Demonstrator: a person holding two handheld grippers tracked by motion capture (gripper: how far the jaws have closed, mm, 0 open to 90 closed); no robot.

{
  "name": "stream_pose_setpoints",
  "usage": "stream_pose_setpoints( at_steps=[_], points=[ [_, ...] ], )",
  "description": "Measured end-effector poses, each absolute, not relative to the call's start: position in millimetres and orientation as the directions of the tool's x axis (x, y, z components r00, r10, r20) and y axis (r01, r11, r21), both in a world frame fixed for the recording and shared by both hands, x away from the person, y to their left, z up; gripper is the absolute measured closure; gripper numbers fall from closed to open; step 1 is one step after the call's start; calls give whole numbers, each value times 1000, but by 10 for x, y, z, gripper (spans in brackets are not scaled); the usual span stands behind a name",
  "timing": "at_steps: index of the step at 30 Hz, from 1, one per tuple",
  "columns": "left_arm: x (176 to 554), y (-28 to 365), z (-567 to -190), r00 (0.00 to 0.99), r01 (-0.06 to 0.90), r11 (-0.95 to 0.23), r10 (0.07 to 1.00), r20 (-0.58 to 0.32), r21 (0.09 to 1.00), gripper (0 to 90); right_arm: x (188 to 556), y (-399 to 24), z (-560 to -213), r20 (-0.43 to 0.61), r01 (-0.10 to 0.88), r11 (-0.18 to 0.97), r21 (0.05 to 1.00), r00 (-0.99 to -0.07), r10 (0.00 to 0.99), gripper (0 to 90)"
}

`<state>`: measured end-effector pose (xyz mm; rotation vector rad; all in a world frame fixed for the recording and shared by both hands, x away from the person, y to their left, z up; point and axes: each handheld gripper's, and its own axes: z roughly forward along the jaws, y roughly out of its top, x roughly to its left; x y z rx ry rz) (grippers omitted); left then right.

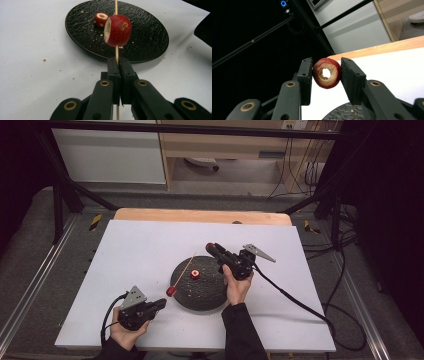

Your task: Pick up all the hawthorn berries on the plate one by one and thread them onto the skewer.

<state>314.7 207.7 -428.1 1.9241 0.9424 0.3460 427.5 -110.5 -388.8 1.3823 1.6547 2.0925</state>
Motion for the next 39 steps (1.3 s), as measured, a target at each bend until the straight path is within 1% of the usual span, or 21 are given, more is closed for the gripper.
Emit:
stream_pose_setpoints(
  at_steps=[13, 23, 39],
  points=[
    [3135, 1974, -4251, 656, 482, -242, 737, -164, 842, 883, 4296, -1098, -3903, 571, 384, -423, 821, -568, 592, 632],
    [3132, 1853, -4206, 669, 466, -246, 727, -156, 850, 884, 4306, -1135, -3846, 586, 363, -464, 808, -570, 575, 632],
    [3147, 1729, -4151, 679, 465, -241, 715, -168, 852, 884, 4310, -1113, -3879, 578, 333, -478, 813, -566, 588, 633]
  ],
)
